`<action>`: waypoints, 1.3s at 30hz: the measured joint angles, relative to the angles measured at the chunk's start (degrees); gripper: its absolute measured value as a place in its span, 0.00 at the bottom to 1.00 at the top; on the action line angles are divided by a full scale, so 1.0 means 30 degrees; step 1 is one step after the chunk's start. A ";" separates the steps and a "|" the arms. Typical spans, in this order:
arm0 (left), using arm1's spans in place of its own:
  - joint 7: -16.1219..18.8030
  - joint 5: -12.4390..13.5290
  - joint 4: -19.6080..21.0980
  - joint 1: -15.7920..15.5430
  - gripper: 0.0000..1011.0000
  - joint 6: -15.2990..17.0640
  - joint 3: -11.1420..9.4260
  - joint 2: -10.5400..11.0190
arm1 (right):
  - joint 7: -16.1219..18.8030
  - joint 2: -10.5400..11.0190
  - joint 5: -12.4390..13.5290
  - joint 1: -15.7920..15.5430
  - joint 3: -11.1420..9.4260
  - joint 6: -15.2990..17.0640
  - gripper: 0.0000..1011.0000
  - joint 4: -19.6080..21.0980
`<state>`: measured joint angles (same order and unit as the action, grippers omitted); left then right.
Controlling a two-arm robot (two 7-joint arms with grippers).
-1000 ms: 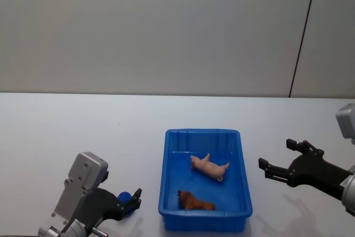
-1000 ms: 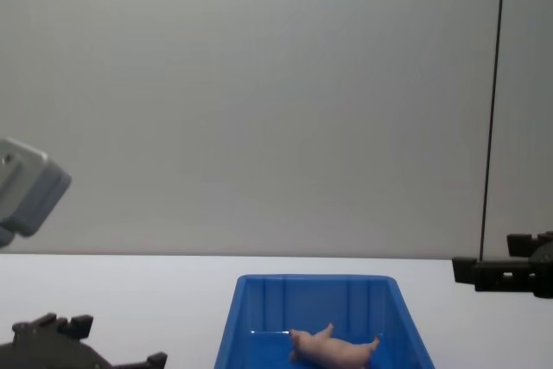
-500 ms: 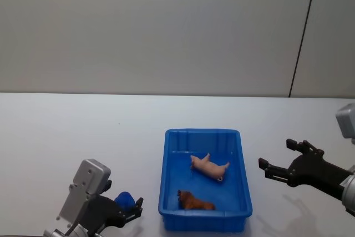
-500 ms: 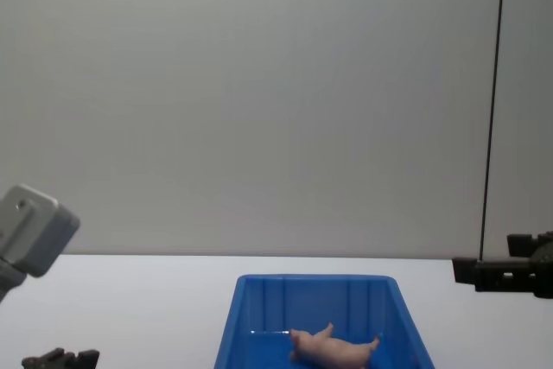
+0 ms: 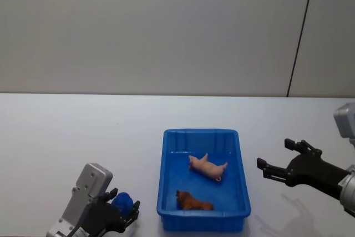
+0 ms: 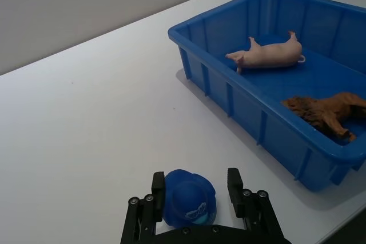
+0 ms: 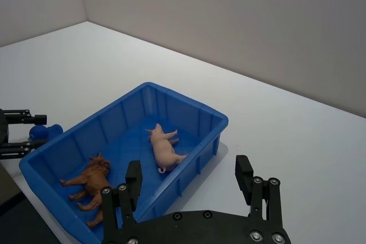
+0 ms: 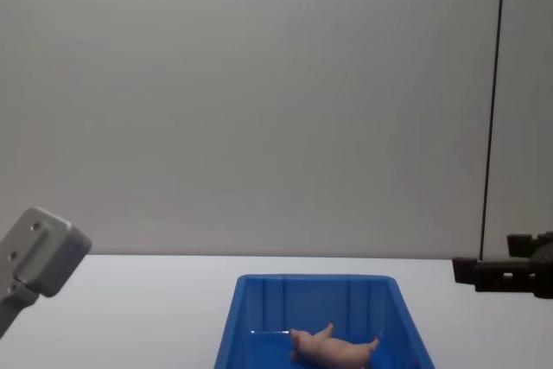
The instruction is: Pick up the two dolls from the table and place them into the box.
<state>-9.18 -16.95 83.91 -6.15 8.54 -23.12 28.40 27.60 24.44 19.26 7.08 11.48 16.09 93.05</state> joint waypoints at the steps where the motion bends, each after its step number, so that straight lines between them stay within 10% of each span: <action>1: -0.0045 0.0032 -0.0057 -0.0027 0.65 0.0016 -0.0004 -0.0034 | 0.0001 0.0001 -0.0001 0.0000 0.0000 0.0000 0.99 -0.0001; 12: -0.0316 0.0299 -0.0329 -0.0180 0.31 0.0082 -0.0039 -0.0250 | 0.0000 0.0000 0.0000 0.0000 0.0001 0.0000 0.99 -0.0001; 39: -0.0622 0.2303 0.1421 -0.1337 0.16 -0.0299 0.0270 -0.0684 | 0.0002 0.0000 0.0000 0.0000 0.0000 0.0000 0.99 -0.0001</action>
<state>-11.04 -10.04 88.18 -10.16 7.65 -22.31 26.35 27.60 24.44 19.26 7.08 11.48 16.09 93.04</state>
